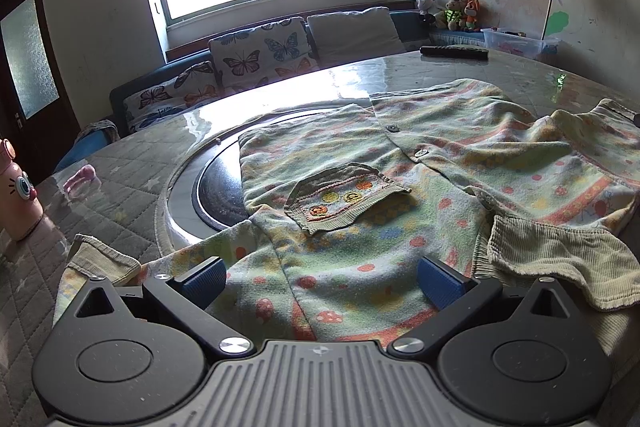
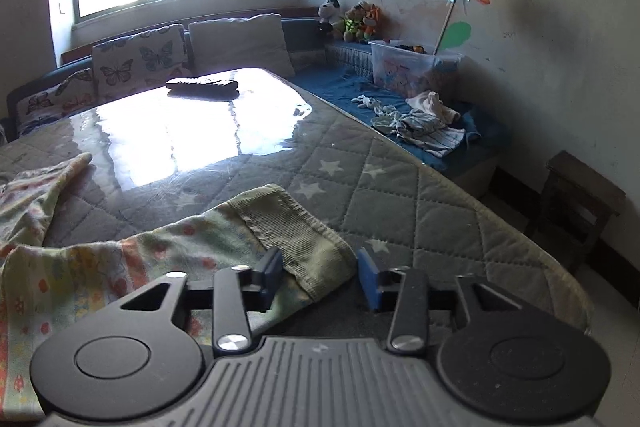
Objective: Fold clothes
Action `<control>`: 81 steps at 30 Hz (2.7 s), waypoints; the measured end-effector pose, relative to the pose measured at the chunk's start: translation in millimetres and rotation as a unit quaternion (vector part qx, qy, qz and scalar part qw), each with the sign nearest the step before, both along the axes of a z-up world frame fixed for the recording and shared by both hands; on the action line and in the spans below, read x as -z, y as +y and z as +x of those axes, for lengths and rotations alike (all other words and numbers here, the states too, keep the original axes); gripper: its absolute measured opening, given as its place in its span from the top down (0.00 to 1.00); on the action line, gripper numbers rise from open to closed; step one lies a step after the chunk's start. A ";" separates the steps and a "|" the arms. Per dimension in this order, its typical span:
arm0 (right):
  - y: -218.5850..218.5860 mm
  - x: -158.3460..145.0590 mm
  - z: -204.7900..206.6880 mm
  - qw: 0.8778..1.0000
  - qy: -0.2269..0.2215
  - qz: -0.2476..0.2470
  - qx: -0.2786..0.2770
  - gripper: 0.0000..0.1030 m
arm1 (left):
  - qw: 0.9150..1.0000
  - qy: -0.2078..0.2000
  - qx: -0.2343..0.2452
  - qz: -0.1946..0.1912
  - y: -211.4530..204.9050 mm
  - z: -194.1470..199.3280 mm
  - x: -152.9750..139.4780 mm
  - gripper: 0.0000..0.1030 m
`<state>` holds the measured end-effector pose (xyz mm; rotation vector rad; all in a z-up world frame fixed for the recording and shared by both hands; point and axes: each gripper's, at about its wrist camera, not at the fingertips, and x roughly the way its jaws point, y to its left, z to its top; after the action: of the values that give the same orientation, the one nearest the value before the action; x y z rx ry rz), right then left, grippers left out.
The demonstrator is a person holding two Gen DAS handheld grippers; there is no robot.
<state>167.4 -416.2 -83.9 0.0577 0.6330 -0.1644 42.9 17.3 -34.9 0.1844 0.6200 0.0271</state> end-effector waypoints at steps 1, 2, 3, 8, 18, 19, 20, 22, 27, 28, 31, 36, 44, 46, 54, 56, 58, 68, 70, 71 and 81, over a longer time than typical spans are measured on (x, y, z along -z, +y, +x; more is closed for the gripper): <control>1.4 -2.5 -4.6 1.000 -0.005 -0.004 -0.001 0.94 | 1.000 0.000 0.000 0.000 -0.1 -0.2 -0.1 0.00; 2.8 -5.1 -9.3 1.000 -0.009 -0.008 -0.001 0.94 | 1.000 0.001 0.000 -0.001 -0.3 -0.4 -0.2 0.00; 4.2 -7.8 -14.1 1.000 -0.014 -0.012 -0.002 0.94 | 1.000 0.001 0.000 -0.002 -0.3 -0.6 -0.2 0.00; 14.6 -16.0 -21.3 1.000 -0.021 -0.016 -0.016 0.93 | 1.000 0.001 0.000 -0.005 0.2 -0.8 -0.5 0.00; 37.1 -30.0 -27.4 0.998 -0.028 -0.015 -0.049 0.58 | 1.000 -0.002 -0.001 0.001 -0.2 -0.7 -1.1 0.00; 39.4 -31.4 -28.0 0.998 -0.029 -0.015 -0.052 0.55 | 1.000 -0.003 -0.001 0.004 -1.2 -1.1 -1.2 0.00; 48.6 -32.9 -28.3 0.997 -0.026 -0.010 -0.074 0.54 | 1.000 -0.003 0.000 0.007 -2.7 -2.1 -1.6 0.00; 70.6 -35.2 -30.3 0.992 -0.022 0.005 -0.127 0.52 | 1.000 -0.004 0.001 0.013 -6.3 -4.8 -2.8 0.00; 131.6 -41.3 -43.9 0.961 -0.004 0.030 -0.276 0.52 | 1.000 -0.005 0.010 0.018 -14.3 -12.6 -3.8 0.00; 144.4 -42.4 -47.5 0.951 0.000 0.033 -0.307 0.51 | 1.000 -0.006 0.010 0.020 -15.6 -13.2 -3.7 0.00; 179.9 -44.5 -61.9 0.922 0.014 0.040 -0.385 0.51 | 1.000 -0.010 0.012 0.025 -16.1 -14.5 -3.9 0.00; 221.6 -45.1 -85.9 0.878 0.033 0.043 -0.476 0.52 | 1.000 -0.014 0.004 0.027 -9.8 -14.4 -6.5 0.00; 238.6 -35.8 -102.7 0.864 0.051 0.024 -0.500 0.97 | 0.999 -0.025 -0.009 0.026 -2.8 -9.5 -12.6 0.00; 233.5 -36.9 -102.2 0.869 0.053 0.027 -0.492 0.98 | 0.999 -0.029 -0.010 0.025 -2.0 -4.9 -15.5 0.00; 203.1 -59.8 -90.9 0.882 0.033 0.093 -0.460 0.99 | 0.997 -0.025 0.042 0.052 -30.8 13.8 -8.7 0.00; 202.5 -59.4 -89.3 0.882 0.034 0.099 -0.460 0.99 | 0.996 -0.030 0.055 0.068 -40.7 10.2 -5.0 0.00; 204.3 -58.6 -88.1 0.881 0.034 0.102 -0.460 0.99 | 0.995 -0.034 0.064 0.074 -45.0 6.3 -3.1 0.00; 203.6 -58.1 -80.4 0.886 0.026 0.116 -0.449 0.99 | 0.992 -0.071 0.103 0.010 -28.1 -13.5 -31.4 0.01; 203.9 -57.0 -79.6 0.886 0.028 0.116 -0.449 0.99 | 0.988 -0.059 0.143 0.001 -34.4 -22.2 -28.7 0.07; 204.0 -56.4 -79.1 0.886 0.029 0.117 -0.448 0.99 | 0.987 -0.052 0.154 -0.003 -36.6 -24.4 -26.2 0.09; 203.8 -57.2 -79.7 0.887 0.030 0.119 -0.446 0.99 | 0.967 -0.031 0.249 -0.049 -46.5 -40.1 -30.4 0.68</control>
<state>87.7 -212.3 -26.7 -0.0072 0.6832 0.8097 2.8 -29.2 -4.6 0.2387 0.4982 -0.4803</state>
